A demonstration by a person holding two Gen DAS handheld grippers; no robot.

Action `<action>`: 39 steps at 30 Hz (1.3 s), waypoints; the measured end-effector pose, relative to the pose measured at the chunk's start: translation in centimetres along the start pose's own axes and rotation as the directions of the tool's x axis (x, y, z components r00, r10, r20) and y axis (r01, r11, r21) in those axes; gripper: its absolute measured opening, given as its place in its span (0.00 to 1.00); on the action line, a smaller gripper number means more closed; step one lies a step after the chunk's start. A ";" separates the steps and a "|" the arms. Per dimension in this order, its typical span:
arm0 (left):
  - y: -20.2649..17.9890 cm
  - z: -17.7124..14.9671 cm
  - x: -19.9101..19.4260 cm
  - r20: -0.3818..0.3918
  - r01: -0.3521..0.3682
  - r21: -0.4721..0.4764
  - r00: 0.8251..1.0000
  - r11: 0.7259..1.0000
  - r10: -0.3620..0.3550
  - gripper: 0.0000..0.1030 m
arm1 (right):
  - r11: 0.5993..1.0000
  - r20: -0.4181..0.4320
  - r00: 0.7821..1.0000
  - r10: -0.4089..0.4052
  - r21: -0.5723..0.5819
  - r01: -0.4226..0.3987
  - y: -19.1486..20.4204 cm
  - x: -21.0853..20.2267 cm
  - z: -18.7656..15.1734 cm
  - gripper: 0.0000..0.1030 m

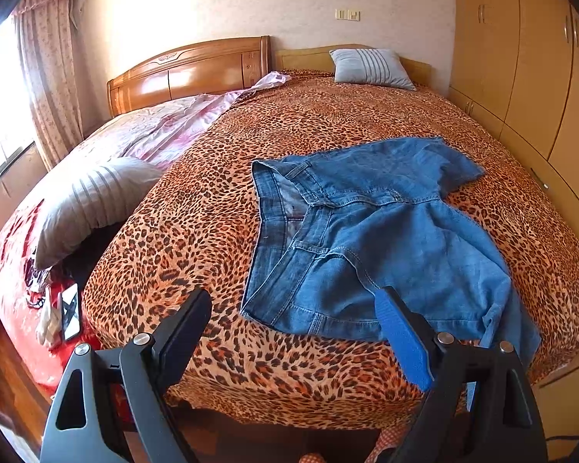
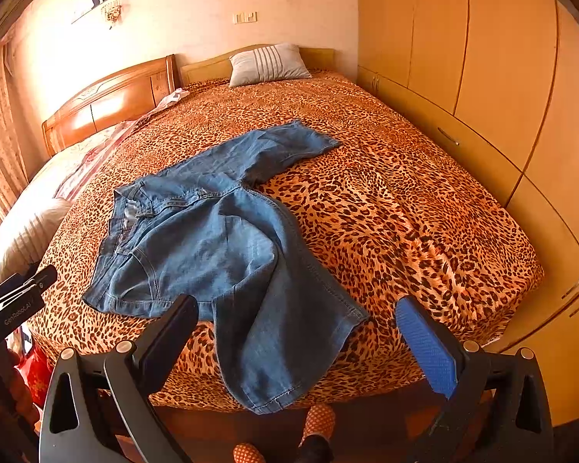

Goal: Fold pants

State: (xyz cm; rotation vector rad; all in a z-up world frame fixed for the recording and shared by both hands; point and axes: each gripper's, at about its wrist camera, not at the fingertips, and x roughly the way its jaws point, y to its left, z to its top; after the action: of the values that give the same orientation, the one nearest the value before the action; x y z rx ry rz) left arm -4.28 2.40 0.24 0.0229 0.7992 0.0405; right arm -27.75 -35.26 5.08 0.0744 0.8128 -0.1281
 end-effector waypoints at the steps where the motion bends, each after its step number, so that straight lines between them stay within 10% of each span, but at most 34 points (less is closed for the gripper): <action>1: 0.0 0.0 0.0 0.000 0.000 0.001 1.000 1.000 0.000 0.85 | 1.000 -0.001 1.000 0.000 -0.001 0.000 0.0 0.0 0.0 1.00; 28: -1.1 1.1 2.9 -0.095 -0.005 0.016 0.995 1.000 0.006 0.85 | 0.998 -0.097 0.995 -0.021 0.064 0.027 -2.4 2.4 -0.3 1.00; 32: -0.2 1.9 6.6 -0.221 -0.029 0.021 0.975 0.999 0.033 0.85 | 0.973 -0.269 0.962 -0.053 0.202 0.110 -6.9 6.4 -1.8 1.00; 39: 1.7 3.6 13.0 -0.431 -0.072 -0.082 0.902 0.994 0.030 0.85 | 0.886 -0.420 0.897 0.141 0.457 0.075 -10.7 13.2 -4.8 1.00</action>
State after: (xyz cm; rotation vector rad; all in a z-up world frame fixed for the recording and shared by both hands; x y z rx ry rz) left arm 7.33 4.64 -6.49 -0.0583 1.2395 0.1376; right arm -23.76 -46.39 -7.99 0.5930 1.2267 -0.2787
